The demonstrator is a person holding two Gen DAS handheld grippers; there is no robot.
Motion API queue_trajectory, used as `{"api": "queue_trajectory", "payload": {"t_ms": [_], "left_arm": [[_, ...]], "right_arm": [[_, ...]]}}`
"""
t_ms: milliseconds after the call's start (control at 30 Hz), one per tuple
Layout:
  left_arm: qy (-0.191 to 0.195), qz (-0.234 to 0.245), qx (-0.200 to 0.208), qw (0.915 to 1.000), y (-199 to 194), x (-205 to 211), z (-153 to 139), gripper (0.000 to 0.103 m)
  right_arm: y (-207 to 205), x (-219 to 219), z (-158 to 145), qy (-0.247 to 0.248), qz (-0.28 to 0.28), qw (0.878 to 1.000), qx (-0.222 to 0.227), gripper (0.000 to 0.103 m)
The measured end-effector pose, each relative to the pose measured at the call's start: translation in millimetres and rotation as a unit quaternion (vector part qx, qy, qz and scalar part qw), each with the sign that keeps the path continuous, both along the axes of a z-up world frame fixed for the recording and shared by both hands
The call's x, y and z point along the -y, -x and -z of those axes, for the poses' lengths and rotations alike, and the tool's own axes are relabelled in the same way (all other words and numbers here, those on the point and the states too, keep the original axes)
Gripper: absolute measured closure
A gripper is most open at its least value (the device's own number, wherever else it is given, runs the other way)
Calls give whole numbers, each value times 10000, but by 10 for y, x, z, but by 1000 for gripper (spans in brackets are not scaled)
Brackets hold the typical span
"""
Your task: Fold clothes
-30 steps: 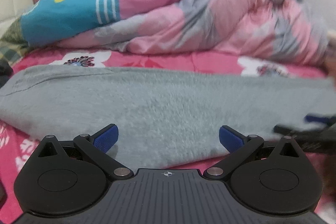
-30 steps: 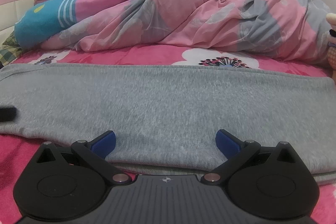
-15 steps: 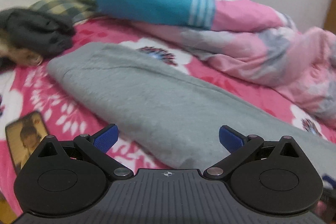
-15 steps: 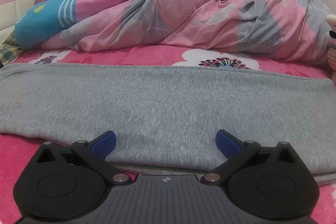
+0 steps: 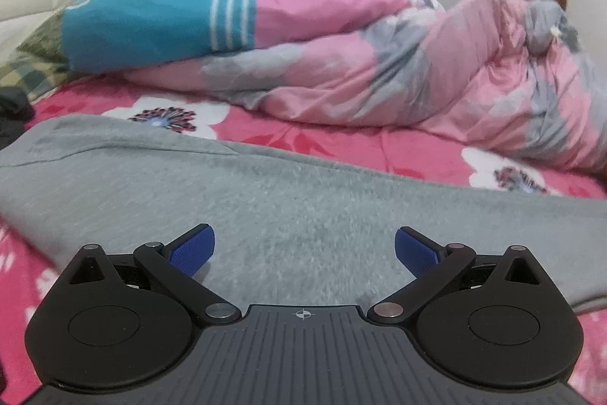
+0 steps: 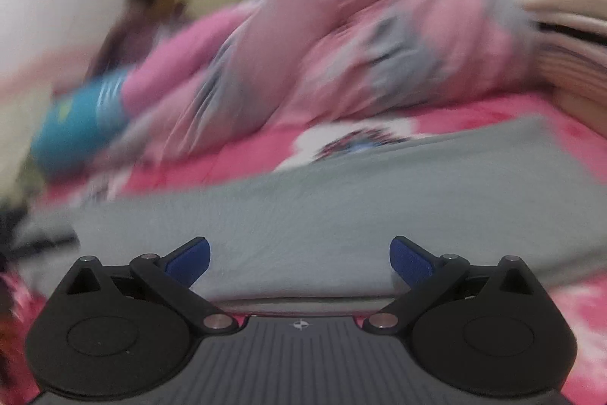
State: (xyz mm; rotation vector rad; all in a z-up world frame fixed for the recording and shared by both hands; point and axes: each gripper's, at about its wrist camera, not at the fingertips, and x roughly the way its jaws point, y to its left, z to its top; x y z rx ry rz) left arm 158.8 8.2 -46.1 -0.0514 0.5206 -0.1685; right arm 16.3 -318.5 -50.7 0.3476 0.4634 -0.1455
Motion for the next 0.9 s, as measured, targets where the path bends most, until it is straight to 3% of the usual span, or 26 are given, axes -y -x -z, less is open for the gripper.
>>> {"api": "queue_trajectory", "payload": {"t_ms": [100,233,400,700,800,900], "left_arm": [[-111,71,-121,9998,-73,28,133,1],[-24,163,-151,9998,-92,1,209,0],[140,259,-237,9993,-132,-38,259,0],[363,334,-178,9986,-131,-89,260,0],[538,353,-122,9979,-118,-133,249,0],[668,300,-69,9973,-93,-174,219,0]], "right_arm": [[469,623,-125,-669,799,9945,97,3],[879,1277,-24,-1572,1709,9727,-43,6],[966,1532,343,-2513,2257,9411,-185,6],[865,1439,354,-2275,2450,9424,-104,6],[943,1423,320,-2326,2617,9367,72,14],[893,1277,195,-1973,2459,9488,198,19]]}}
